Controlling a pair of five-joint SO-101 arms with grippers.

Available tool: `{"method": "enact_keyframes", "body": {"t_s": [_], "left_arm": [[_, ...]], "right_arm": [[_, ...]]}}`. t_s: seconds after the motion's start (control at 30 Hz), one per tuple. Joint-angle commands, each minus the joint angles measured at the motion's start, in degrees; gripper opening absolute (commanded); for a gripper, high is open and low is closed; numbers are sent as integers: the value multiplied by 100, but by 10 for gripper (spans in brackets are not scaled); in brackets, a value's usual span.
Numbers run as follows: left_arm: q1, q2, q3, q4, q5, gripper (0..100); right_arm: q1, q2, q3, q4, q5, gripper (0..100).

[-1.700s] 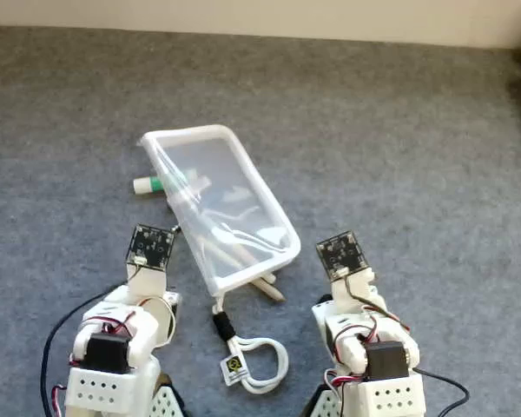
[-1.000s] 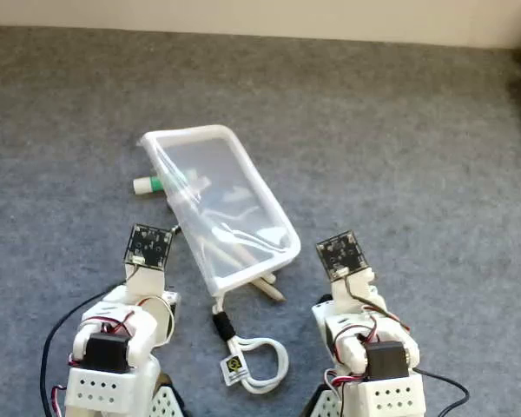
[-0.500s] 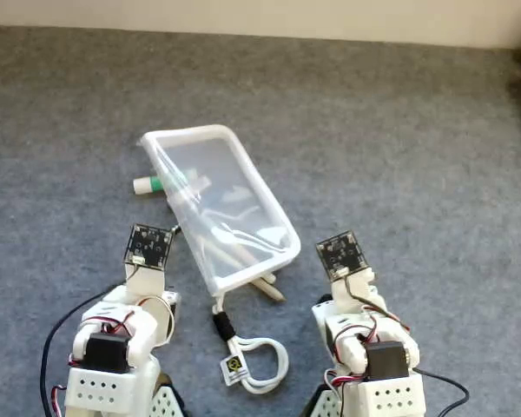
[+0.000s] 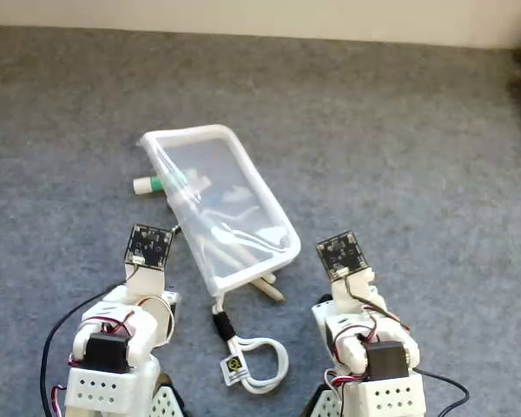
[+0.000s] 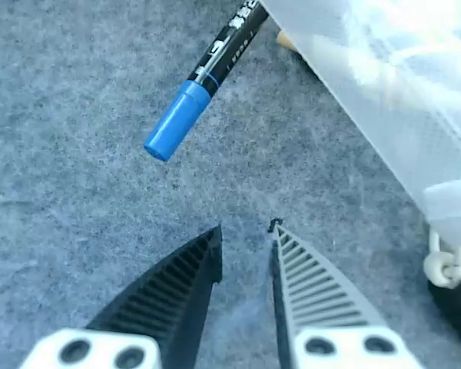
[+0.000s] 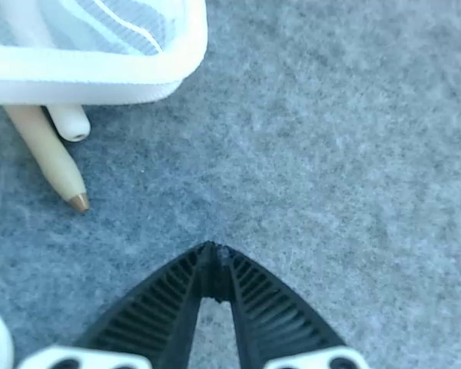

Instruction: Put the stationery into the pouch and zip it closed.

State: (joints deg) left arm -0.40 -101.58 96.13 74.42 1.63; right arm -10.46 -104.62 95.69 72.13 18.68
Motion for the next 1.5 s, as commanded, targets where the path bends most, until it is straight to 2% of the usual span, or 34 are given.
{"method": "enact_keyframes", "body": {"t_s": [0.0,0.83,0.9,1.13,1.27,1.37,1.47], "left_arm": [[84,-40,110,26,-26,114],[40,-48,-40,-53,-35,113],[-215,-48,-207,-44,-35,113],[-1868,-48,-295,-88,-44,115],[-1930,-48,-242,-79,-273,113],[-1947,-48,-233,-79,-633,112],[-1956,-48,-215,-79,-677,112]], "right_arm": [[-48,-75,664,22,70,4],[-57,-75,664,22,53,4],[-40,-75,664,22,53,4],[-31,-75,637,13,53,4],[48,-75,637,4,53,4],[611,-75,611,-31,44,4],[927,-75,330,-198,35,4]]}}
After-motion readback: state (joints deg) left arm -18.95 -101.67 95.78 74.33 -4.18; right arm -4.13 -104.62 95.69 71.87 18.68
